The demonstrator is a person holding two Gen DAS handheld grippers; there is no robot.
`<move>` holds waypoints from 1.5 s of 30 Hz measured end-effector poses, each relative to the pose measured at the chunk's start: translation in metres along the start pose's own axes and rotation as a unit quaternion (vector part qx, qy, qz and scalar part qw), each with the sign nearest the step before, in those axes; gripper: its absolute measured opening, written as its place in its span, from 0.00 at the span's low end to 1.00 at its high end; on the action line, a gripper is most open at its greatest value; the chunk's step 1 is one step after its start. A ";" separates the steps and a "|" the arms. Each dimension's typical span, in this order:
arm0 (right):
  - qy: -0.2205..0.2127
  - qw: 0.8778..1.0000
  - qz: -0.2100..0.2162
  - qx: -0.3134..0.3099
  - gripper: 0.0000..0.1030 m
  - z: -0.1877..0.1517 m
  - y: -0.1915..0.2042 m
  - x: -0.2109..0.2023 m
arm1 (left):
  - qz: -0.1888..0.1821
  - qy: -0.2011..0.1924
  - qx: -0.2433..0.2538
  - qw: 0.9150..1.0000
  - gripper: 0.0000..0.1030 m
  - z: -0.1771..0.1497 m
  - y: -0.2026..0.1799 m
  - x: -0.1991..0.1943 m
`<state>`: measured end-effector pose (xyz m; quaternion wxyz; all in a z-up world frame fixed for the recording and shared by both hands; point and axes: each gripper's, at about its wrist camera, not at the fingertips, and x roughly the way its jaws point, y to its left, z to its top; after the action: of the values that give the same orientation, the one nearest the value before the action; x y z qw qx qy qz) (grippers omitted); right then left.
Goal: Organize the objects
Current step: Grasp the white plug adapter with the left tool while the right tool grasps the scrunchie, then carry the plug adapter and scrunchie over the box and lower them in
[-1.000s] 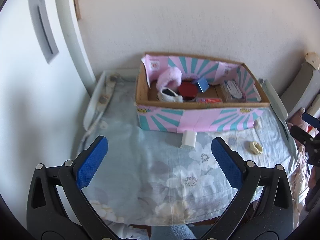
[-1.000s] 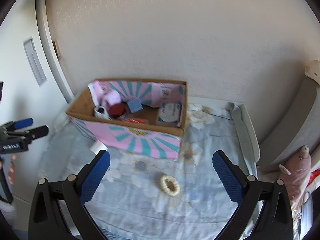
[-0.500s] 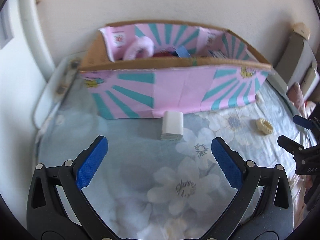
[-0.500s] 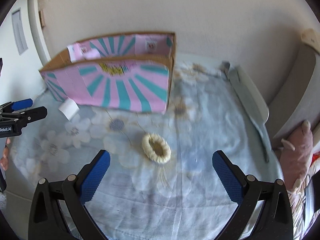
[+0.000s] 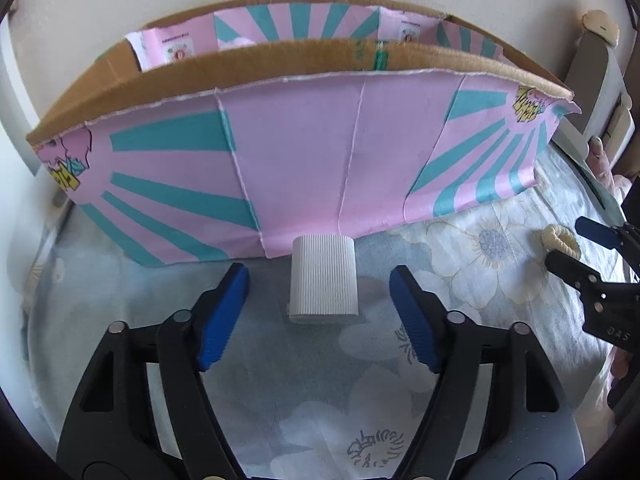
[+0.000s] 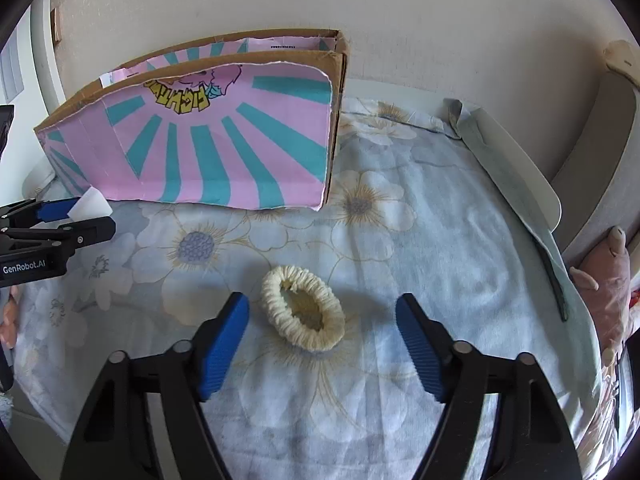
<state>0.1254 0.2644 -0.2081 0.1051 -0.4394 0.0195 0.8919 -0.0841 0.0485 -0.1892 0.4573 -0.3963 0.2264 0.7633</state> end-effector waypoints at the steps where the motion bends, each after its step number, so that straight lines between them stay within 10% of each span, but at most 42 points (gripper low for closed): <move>1: -0.003 1.000 0.002 0.002 0.58 0.000 -0.001 0.000 | -0.001 0.000 0.000 1.000 0.57 0.000 0.000 0.000; 14: -0.010 1.000 0.014 -0.001 0.21 0.004 0.002 0.000 | 0.005 -0.009 -0.008 1.000 0.25 0.002 0.007 0.001; 45: -0.054 0.996 0.078 -0.006 0.20 0.102 0.014 -0.121 | -0.008 -0.063 -0.022 0.998 0.25 0.076 0.015 -0.148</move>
<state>0.1144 0.2429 -0.0507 0.0340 -0.3883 0.0427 0.9199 -0.0885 0.0185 -0.0251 0.4677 -0.3589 0.1769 0.7882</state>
